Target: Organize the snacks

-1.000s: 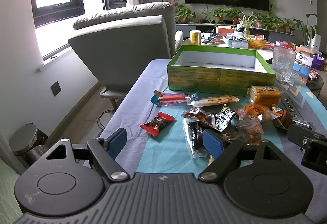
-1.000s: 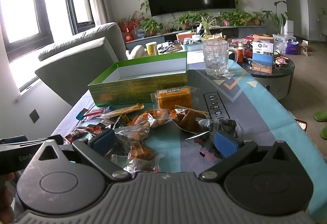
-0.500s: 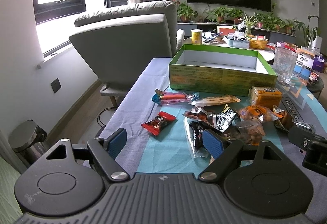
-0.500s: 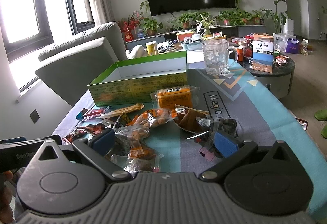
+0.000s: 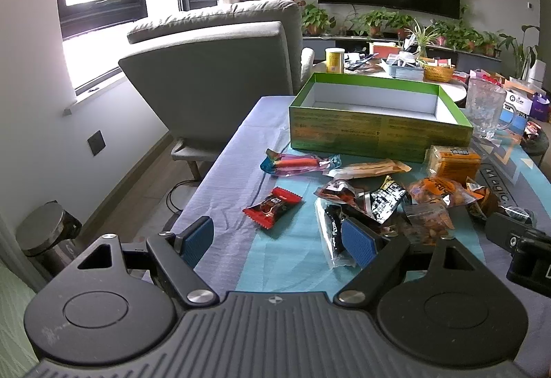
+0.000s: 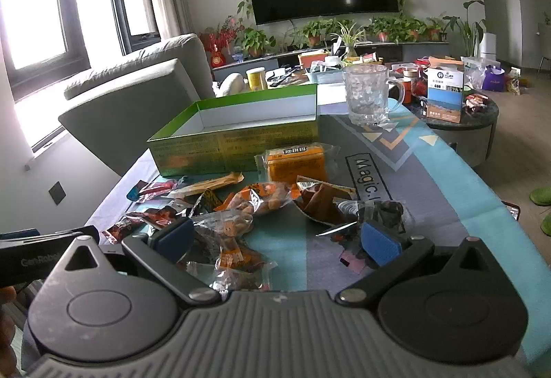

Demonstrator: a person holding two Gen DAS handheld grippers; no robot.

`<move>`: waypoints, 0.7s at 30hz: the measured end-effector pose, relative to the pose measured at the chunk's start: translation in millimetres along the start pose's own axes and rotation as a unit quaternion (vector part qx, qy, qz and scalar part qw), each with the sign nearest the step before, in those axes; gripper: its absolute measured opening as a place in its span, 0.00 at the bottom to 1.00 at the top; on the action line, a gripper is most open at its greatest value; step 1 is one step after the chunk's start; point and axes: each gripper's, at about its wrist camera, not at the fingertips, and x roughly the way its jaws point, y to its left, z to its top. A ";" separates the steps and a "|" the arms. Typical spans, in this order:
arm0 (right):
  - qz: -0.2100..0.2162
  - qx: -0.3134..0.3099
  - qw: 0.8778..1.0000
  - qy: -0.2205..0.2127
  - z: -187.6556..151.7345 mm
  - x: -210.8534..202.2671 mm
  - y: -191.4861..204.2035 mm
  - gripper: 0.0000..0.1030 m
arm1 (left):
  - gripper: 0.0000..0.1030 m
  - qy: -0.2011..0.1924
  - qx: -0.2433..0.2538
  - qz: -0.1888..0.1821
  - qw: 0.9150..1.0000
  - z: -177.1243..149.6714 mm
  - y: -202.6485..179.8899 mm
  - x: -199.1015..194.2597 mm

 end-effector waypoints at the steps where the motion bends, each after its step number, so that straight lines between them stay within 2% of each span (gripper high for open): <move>1: 0.000 -0.001 1.000 0.001 0.1 1.1 0.3 0.52 | 0.78 0.001 -0.001 0.001 1.000 -0.2 0.4 0.7; 13: -0.003 0.005 1.000 0.003 5.7 15.9 1.7 0.52 | 0.78 0.002 0.001 0.011 1.000 4.6 7.3 11.1; 21: -0.016 -0.006 1.000 -0.015 19.6 34.7 1.8 0.52 | 0.78 -0.015 -0.043 0.029 0.999 36.2 36.0 39.7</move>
